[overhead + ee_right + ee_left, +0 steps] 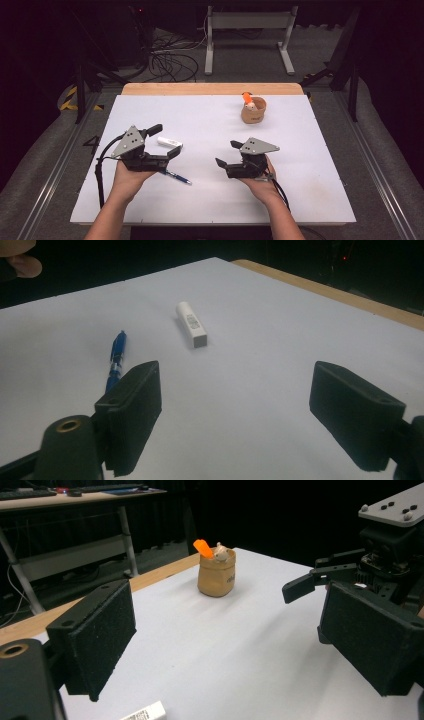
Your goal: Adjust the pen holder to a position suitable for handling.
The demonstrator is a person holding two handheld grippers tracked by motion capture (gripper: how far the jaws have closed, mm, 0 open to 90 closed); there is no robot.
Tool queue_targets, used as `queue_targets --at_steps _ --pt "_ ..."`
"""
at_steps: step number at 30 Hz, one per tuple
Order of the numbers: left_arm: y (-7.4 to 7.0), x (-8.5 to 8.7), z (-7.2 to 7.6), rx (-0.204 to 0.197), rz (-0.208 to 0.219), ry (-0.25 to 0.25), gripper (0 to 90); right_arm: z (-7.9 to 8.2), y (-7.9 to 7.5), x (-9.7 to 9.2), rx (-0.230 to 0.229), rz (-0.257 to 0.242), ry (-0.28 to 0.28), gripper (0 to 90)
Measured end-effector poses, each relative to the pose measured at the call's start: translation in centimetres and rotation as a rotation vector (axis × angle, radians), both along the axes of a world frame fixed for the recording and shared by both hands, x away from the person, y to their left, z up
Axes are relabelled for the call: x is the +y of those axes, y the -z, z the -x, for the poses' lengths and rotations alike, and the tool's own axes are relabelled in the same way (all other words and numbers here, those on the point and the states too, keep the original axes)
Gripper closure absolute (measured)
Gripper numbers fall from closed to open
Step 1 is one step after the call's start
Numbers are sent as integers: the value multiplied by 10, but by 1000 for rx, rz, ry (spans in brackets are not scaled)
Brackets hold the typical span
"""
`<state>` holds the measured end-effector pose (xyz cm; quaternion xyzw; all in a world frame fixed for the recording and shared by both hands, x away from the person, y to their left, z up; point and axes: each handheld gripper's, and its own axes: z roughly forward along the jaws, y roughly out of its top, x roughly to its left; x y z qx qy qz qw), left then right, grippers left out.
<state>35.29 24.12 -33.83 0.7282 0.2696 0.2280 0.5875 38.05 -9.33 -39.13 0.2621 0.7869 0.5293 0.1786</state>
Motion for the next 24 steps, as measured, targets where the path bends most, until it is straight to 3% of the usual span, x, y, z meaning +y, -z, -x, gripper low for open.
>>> queue_targets --at_steps 24 --pt "9 15 6 6 -14 -2 85 4 7 21 9 1 -46 215"
